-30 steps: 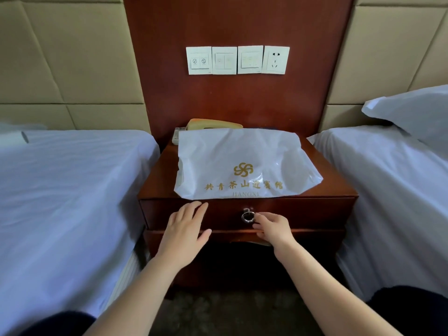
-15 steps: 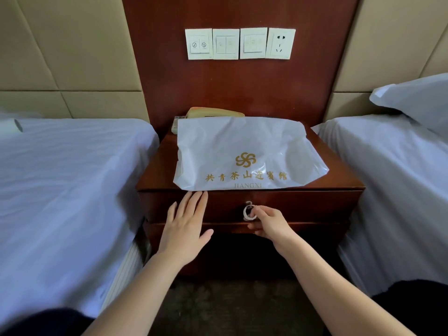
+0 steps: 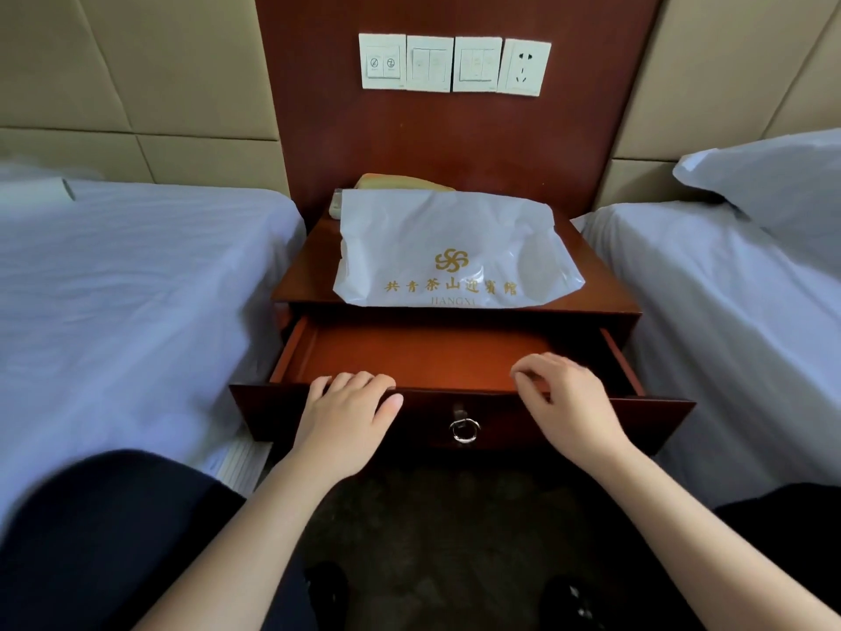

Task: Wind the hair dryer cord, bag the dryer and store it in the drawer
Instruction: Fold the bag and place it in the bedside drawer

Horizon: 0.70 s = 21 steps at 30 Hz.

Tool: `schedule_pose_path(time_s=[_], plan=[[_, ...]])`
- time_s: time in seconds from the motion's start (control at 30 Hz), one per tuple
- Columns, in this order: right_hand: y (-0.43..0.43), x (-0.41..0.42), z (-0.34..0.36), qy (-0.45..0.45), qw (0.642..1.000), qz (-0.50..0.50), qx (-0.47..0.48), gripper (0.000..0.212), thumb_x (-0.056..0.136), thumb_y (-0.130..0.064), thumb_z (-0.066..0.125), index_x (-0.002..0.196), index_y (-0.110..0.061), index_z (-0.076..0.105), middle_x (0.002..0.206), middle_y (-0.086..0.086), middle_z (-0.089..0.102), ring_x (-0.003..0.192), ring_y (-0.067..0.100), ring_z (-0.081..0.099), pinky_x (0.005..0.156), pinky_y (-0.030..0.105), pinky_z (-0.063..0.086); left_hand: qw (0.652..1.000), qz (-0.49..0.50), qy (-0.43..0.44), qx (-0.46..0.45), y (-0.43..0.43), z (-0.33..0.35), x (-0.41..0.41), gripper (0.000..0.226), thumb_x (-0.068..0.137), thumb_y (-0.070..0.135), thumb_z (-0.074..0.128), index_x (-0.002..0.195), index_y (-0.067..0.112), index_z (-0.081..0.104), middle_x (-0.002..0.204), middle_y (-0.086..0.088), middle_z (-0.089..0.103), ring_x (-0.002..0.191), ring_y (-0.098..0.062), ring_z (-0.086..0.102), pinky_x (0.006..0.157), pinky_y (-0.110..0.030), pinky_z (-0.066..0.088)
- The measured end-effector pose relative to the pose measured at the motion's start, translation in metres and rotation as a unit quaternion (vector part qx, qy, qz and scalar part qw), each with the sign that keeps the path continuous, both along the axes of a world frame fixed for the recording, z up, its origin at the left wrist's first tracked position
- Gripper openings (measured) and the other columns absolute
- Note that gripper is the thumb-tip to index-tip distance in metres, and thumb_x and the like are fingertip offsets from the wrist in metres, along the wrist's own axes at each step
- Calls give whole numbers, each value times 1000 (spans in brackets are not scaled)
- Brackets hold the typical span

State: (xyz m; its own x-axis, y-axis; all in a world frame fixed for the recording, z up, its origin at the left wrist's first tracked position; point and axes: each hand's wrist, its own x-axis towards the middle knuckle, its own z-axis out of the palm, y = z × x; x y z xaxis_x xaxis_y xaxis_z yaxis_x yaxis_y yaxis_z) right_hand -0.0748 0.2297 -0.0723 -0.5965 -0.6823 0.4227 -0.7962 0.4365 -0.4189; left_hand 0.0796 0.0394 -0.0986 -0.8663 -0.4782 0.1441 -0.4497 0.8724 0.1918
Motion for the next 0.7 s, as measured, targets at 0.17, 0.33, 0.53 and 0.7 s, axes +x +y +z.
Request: schedule_pose_path(time_s=[0.17, 0.33, 0.53, 0.7], plan=[[30, 14, -17, -6, 986, -38, 160, 46, 97, -41, 37, 70, -12, 59, 69, 2, 64, 63, 19, 58, 52, 24, 36, 998, -1, -14, 60, 22, 1, 34, 41, 100, 44, 24, 132, 34, 47, 133, 13, 52, 127, -12, 40, 106, -34, 20], [41, 29, -13, -23, 983, -39, 180, 56, 94, -49, 39, 55, -9, 46, 52, 3, 51, 52, 23, 53, 54, 33, 42, 995, -9, -27, 95, 36, 4, 59, 40, 99, 45, 28, 132, 36, 50, 133, 15, 53, 127, -10, 41, 105, -32, 21], [44, 32, -6, -46, 957, 0, 287, 54, 90, -57, 43, 51, -21, 49, 56, -2, 54, 60, 21, 53, 61, 31, 42, 978, -27, -28, 207, 42, 13, 85, 38, 98, 41, 34, 126, 33, 59, 129, 17, 57, 124, -5, 47, 107, -27, 29], [25, 17, 12, -108, 921, 41, 373, 55, 88, -61, 42, 54, -20, 56, 57, -2, 58, 53, 16, 55, 71, 32, 50, 949, -44, -111, 292, 17, 39, 64, 38, 96, 47, 38, 113, 30, 67, 113, 17, 66, 111, 1, 57, 102, -27, 39]])
